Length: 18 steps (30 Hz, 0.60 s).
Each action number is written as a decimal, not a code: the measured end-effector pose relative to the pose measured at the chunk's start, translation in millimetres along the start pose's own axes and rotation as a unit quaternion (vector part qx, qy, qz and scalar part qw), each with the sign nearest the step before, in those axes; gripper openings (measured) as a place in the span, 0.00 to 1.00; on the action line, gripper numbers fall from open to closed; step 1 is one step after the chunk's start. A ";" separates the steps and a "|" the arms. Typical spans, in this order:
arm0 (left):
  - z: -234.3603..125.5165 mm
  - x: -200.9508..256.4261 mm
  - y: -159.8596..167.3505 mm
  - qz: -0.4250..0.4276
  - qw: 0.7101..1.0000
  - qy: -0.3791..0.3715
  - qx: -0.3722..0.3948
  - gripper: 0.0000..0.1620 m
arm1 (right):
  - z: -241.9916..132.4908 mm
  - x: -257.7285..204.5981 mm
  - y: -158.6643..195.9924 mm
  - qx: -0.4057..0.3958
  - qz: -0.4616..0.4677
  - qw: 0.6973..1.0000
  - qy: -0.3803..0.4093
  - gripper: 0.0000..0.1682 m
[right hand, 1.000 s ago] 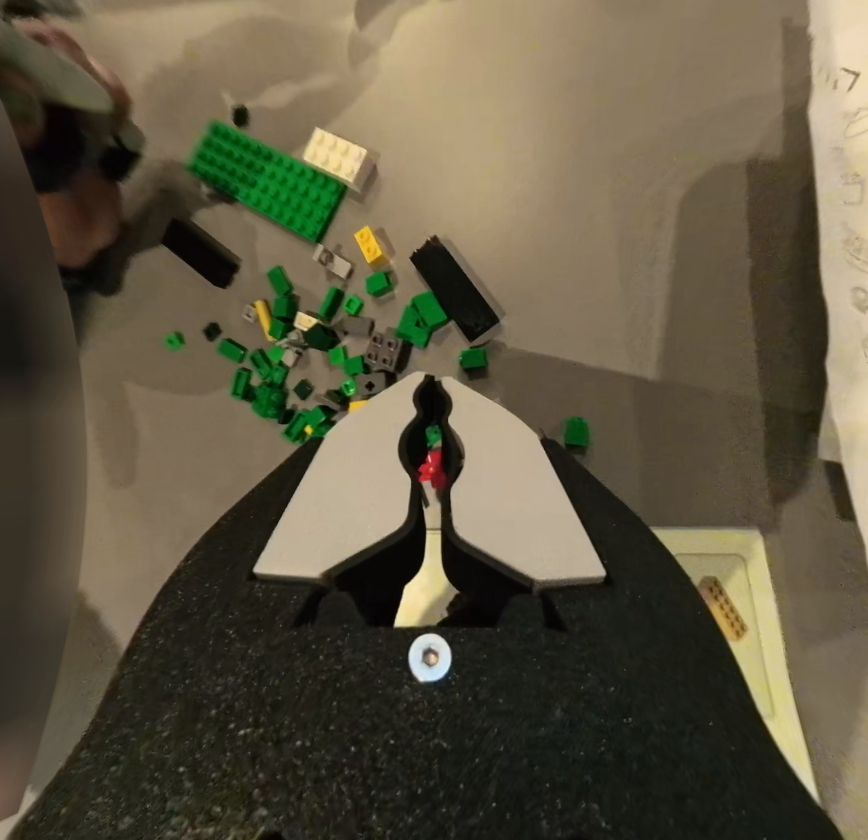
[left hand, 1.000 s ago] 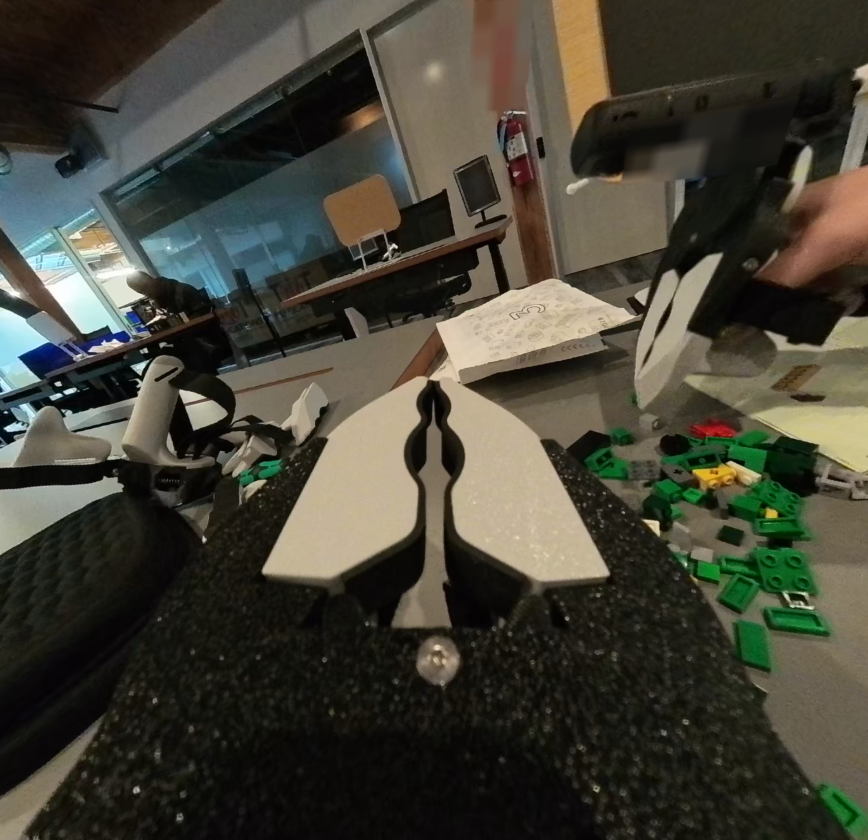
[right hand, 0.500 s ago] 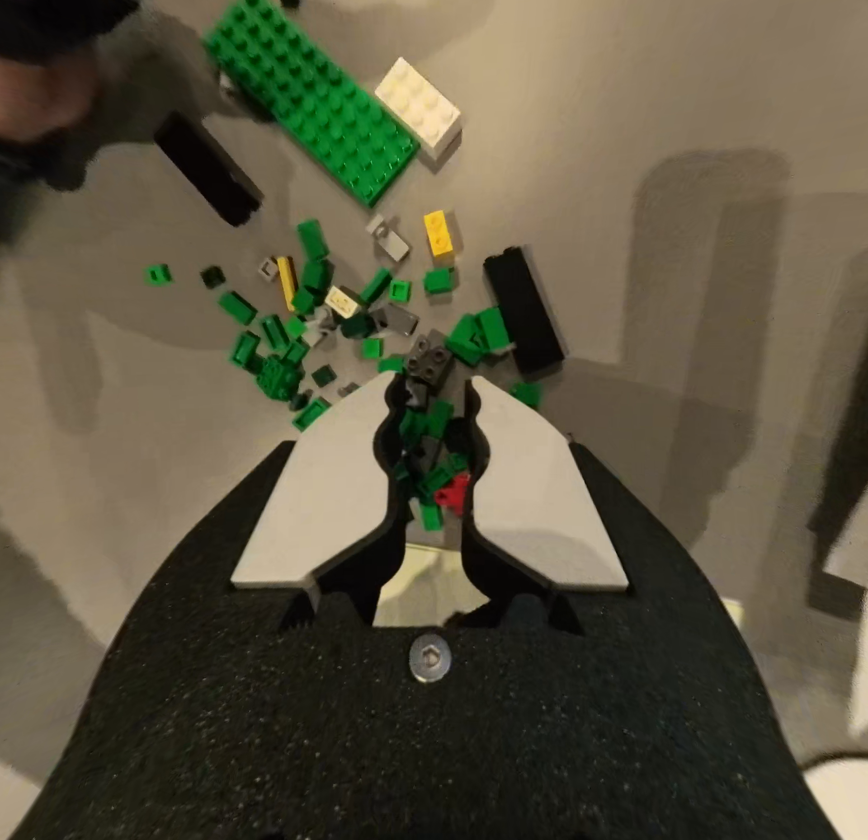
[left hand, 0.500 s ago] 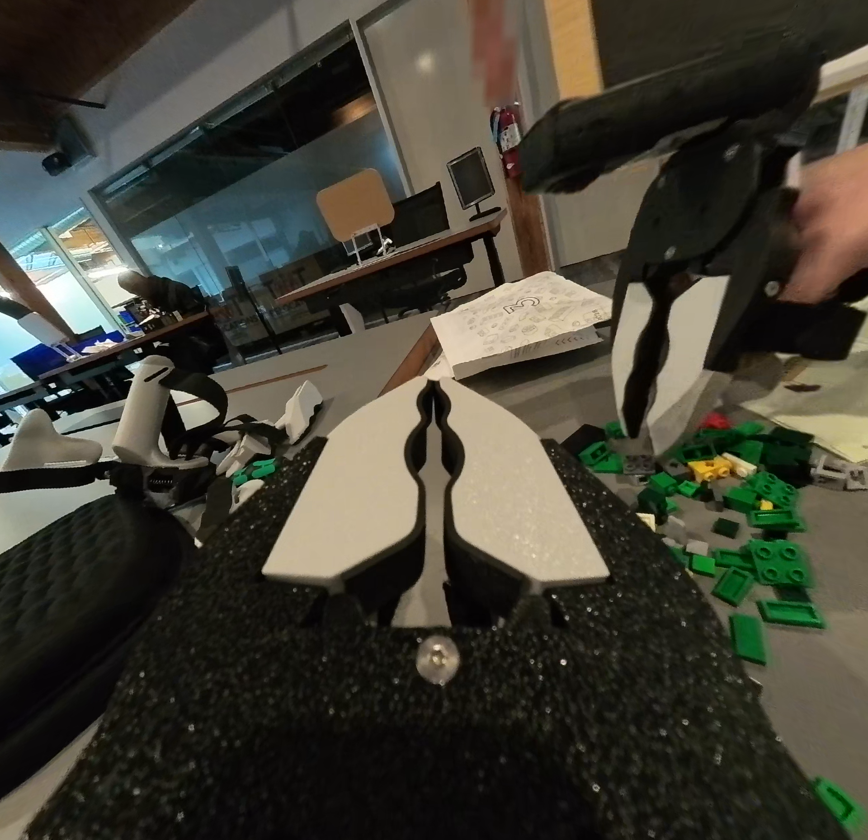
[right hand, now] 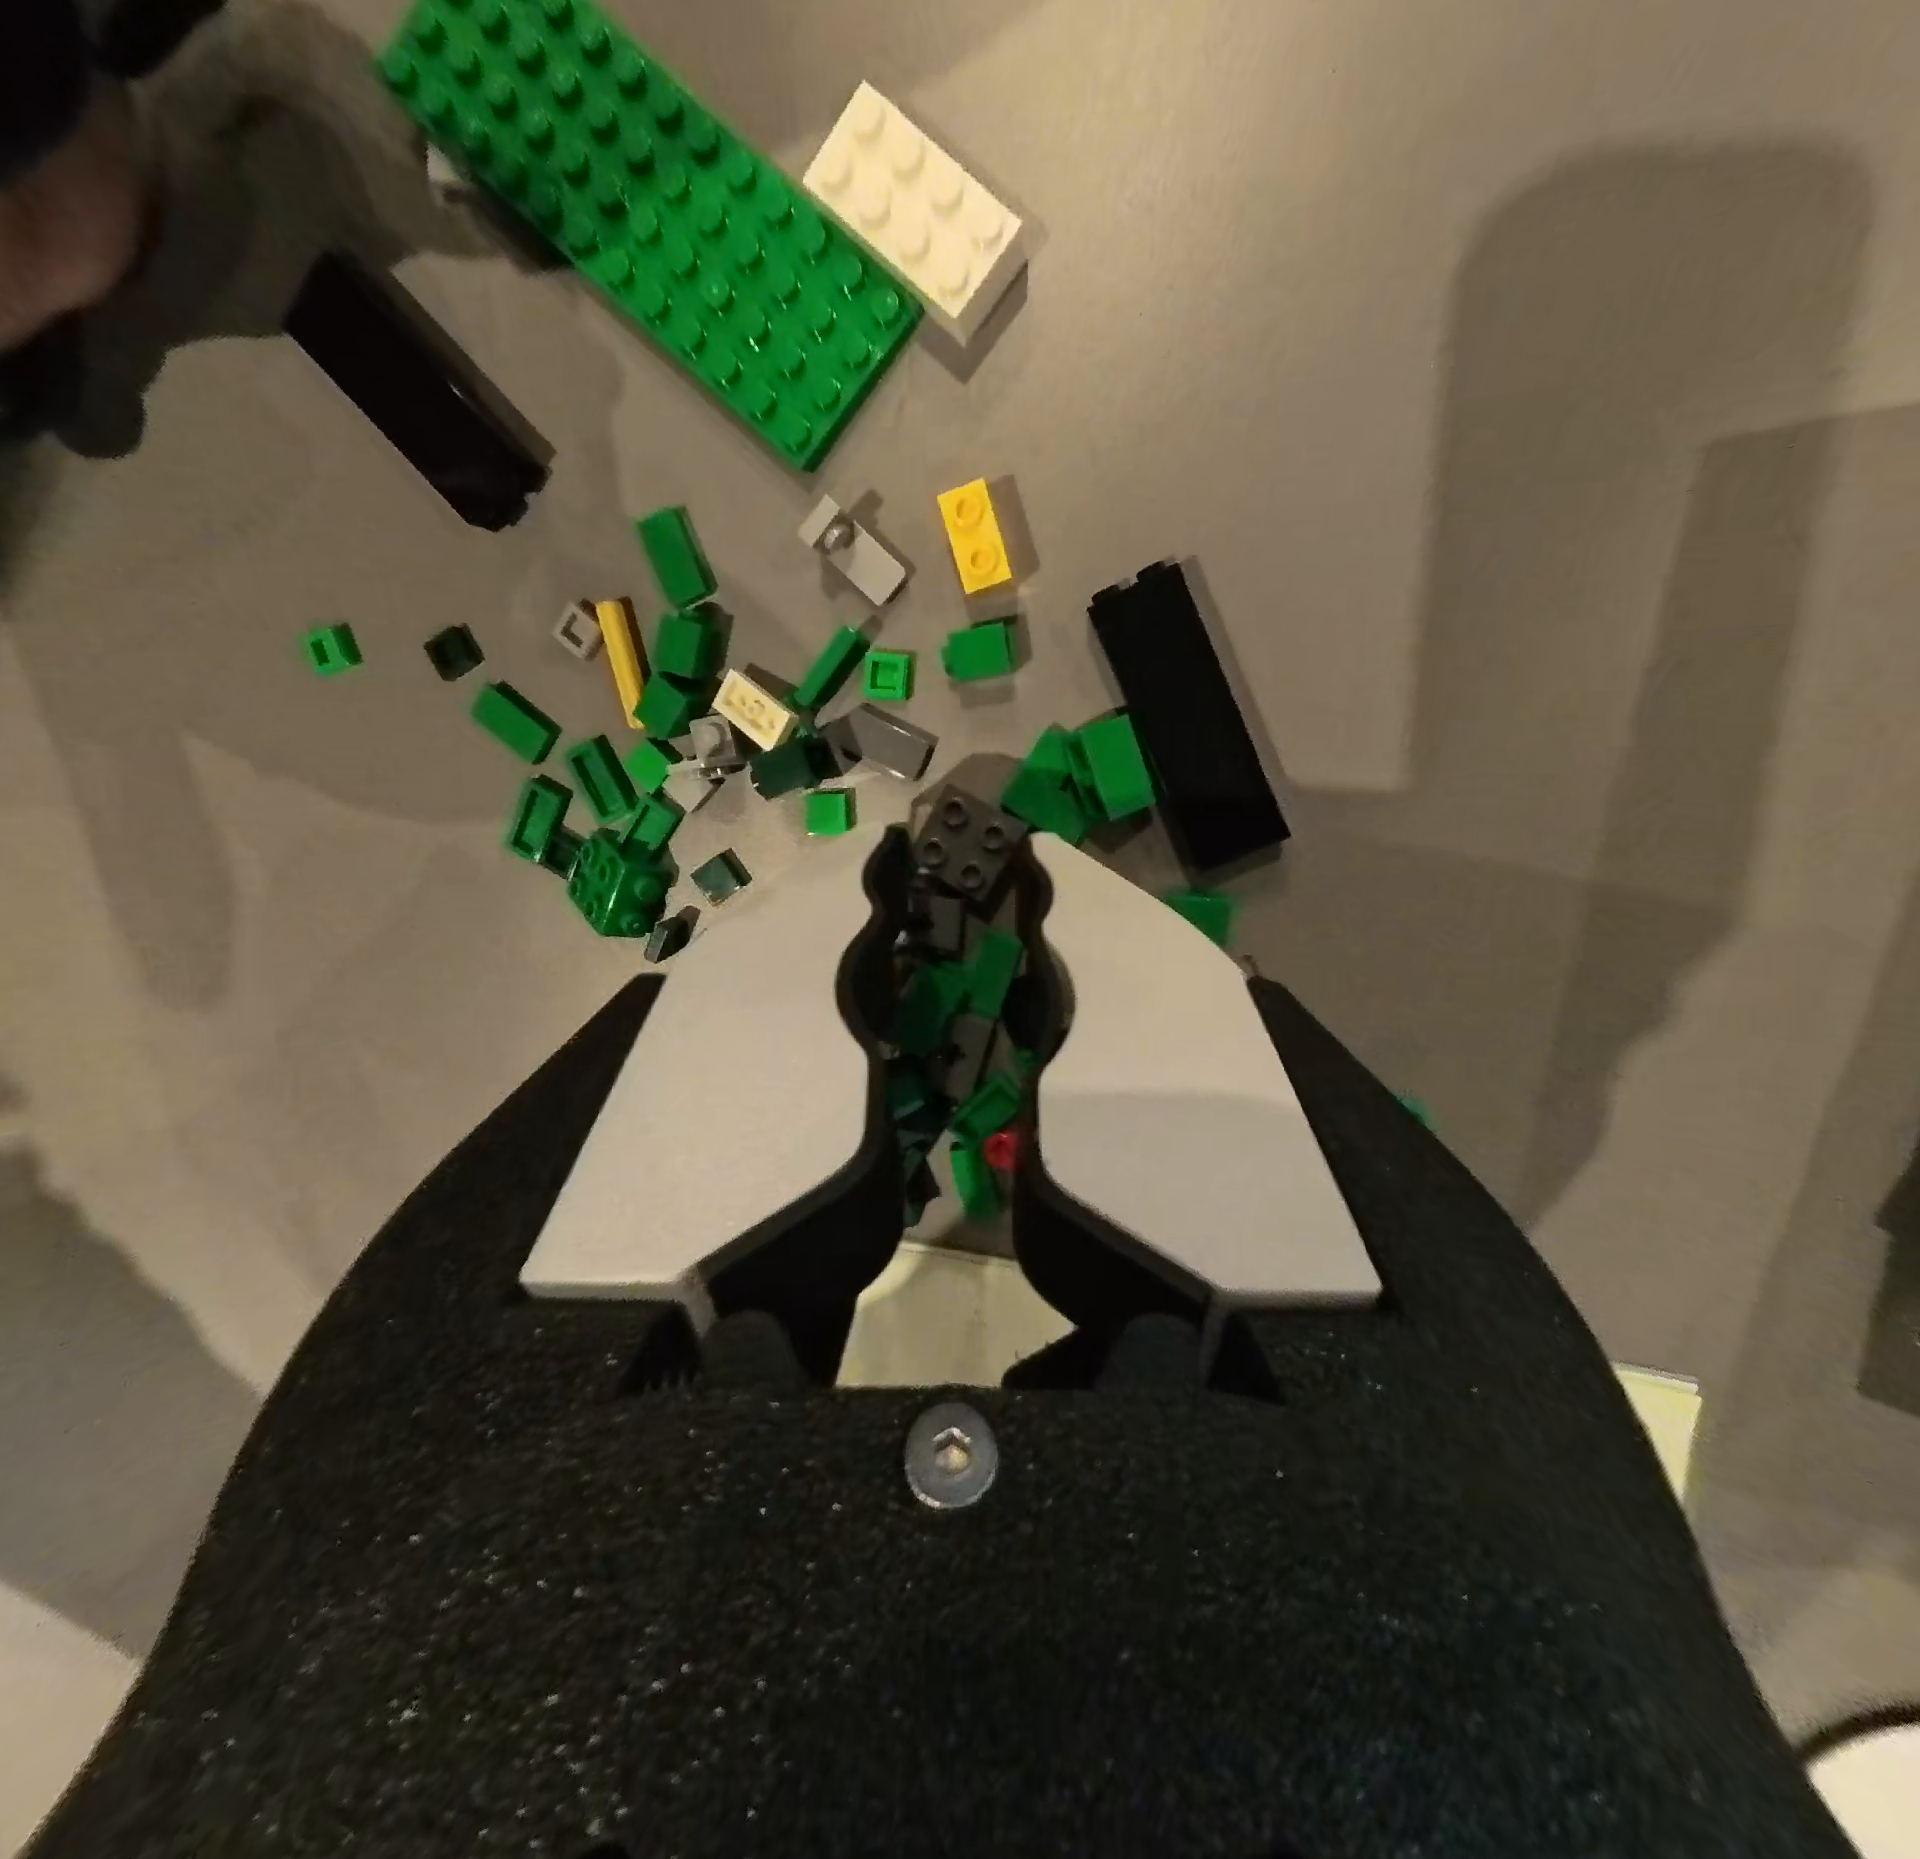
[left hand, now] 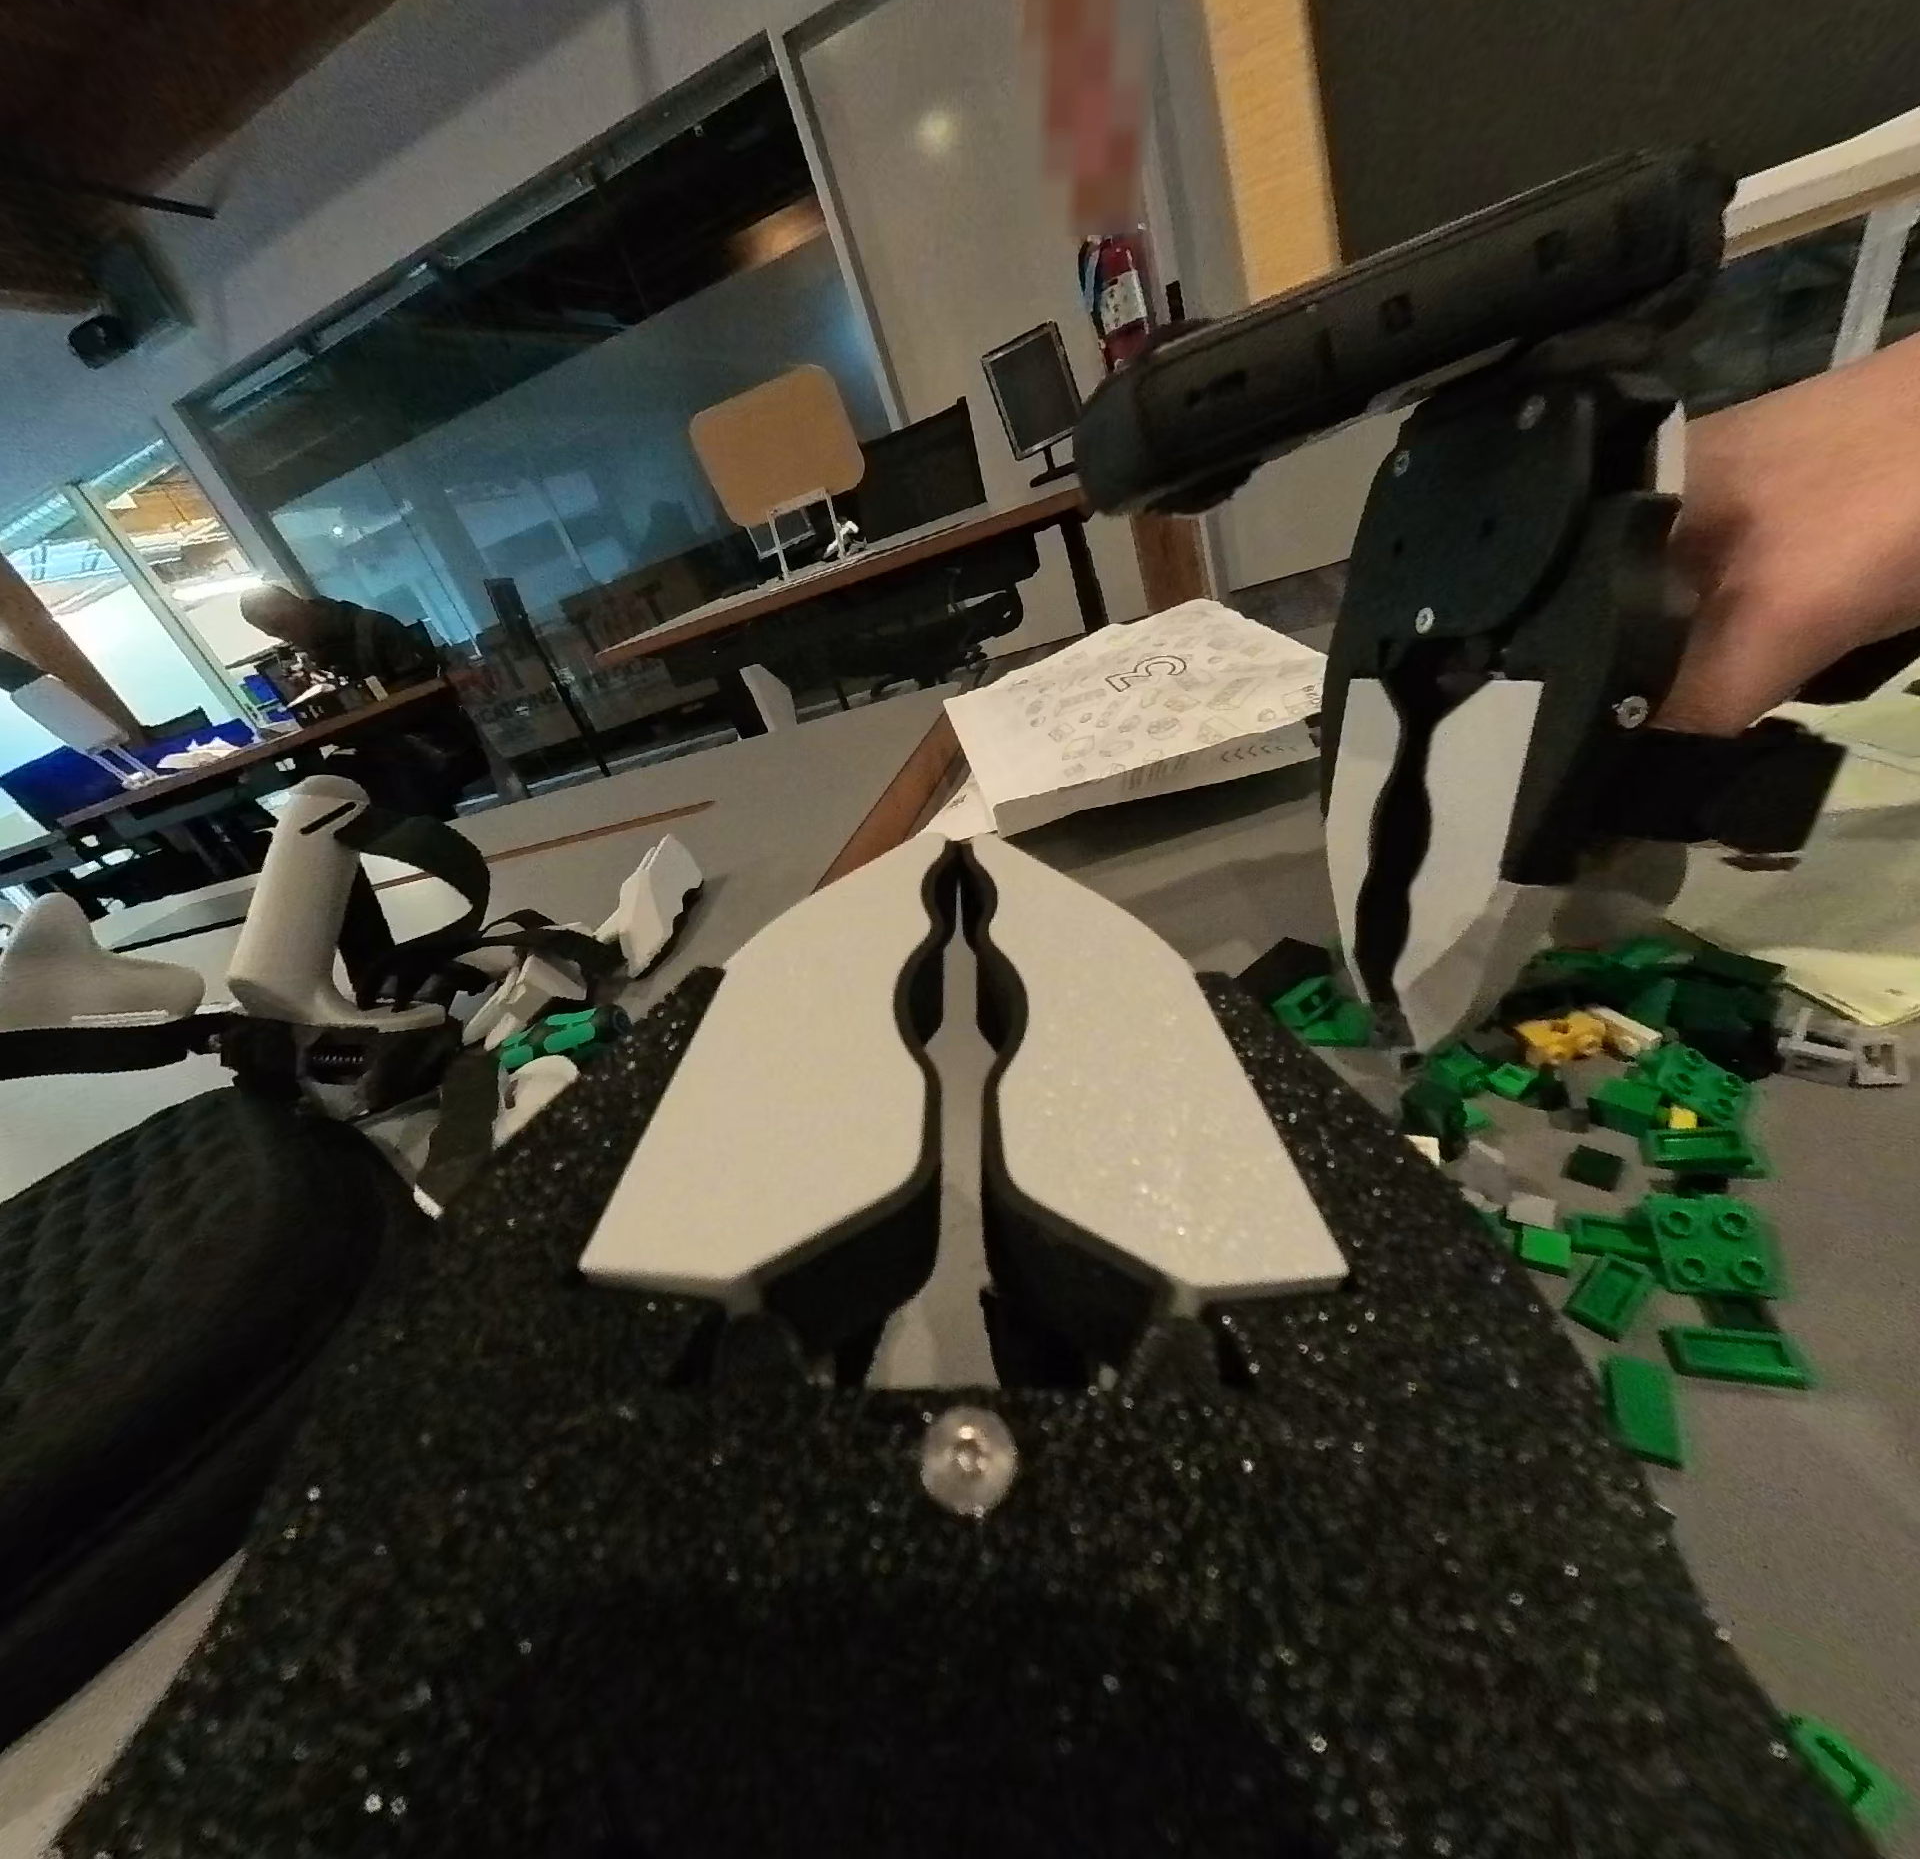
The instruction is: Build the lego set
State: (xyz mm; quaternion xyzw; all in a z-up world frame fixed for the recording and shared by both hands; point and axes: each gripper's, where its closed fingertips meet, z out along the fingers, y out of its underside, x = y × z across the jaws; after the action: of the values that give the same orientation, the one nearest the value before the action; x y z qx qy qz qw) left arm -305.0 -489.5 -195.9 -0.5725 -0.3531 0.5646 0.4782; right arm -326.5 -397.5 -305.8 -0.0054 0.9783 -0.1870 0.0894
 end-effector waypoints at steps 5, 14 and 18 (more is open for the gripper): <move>0.5 0.2 0.4 0.000 1.000 0.001 -0.001 0.00 | -2.0 4.0 -0.2 0.007 -0.002 1.000 0.006 0.11; 1.2 4.2 0.0 -0.003 1.000 0.009 0.000 0.00 | -27.7 2.7 -6.4 0.073 -0.038 0.996 0.034 0.10; 1.9 9.6 -0.7 0.008 1.000 0.016 0.000 0.00 | -63.0 -21.2 -1.1 0.113 -0.102 0.984 0.098 0.10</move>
State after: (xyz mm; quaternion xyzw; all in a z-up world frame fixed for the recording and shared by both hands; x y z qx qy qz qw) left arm -305.6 -479.9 -197.9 -0.5847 -0.3410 0.5589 0.4790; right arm -316.8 -374.6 -244.2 -0.0765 0.9492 -0.3041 -0.0261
